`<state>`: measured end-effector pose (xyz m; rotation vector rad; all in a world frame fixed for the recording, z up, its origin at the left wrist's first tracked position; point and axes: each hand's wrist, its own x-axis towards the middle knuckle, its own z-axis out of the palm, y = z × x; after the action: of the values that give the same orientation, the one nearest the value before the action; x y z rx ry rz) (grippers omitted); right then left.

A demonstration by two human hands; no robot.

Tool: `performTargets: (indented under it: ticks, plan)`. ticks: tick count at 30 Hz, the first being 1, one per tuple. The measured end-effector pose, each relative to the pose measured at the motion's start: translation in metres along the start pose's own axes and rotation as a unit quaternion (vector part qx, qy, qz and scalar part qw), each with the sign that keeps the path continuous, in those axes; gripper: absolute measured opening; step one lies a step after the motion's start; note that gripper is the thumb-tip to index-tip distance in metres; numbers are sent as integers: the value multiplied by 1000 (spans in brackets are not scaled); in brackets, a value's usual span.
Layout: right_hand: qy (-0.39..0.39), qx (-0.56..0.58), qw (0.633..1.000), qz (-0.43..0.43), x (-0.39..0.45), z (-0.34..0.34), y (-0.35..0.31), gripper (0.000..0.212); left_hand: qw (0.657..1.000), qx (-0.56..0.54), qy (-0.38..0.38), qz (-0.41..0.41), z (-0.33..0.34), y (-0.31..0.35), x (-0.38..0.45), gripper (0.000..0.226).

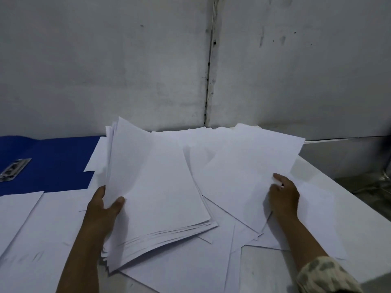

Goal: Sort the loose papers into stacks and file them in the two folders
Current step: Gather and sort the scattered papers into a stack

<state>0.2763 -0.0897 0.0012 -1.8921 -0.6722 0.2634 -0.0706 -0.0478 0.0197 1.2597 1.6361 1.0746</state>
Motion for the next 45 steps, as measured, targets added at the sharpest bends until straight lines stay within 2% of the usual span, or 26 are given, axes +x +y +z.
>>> performTargets:
  ticks: [5,9,15,21,26,32,35,41,45]
  plan:
    - [55,85,994,33,3,-6,-2,40,999,27,-22,-8,4,3,-4,49]
    - [91,147,980,97,9,-5,-3,42,999,42,-29,-11,5,2,-4,49]
    - [86,210,964,136,13,1,3,45,998,57,-29,-4,5,1,-3,42]
    - [122,235,952,157,9,1,-1,48,997,71,-14,-14,1,-2,-1,43]
    - [41,193,973,119,-1,8,-6,45,997,76,-16,-9,2,-1,-2,46]
    - [-130,135,981,54,-26,25,-25,58,998,67,-22,0,2,-4,-2,63]
    - [-200,39,979,8,-34,36,-34,54,997,76,-10,-9,3,-4,1,57]
    - [-284,-144,942,-109,-50,59,-50,50,997,68,-30,-6,3,-6,3,59]
    - [-280,-277,899,-190,-64,77,-61,39,998,57,-41,-3,2,-8,4,66]
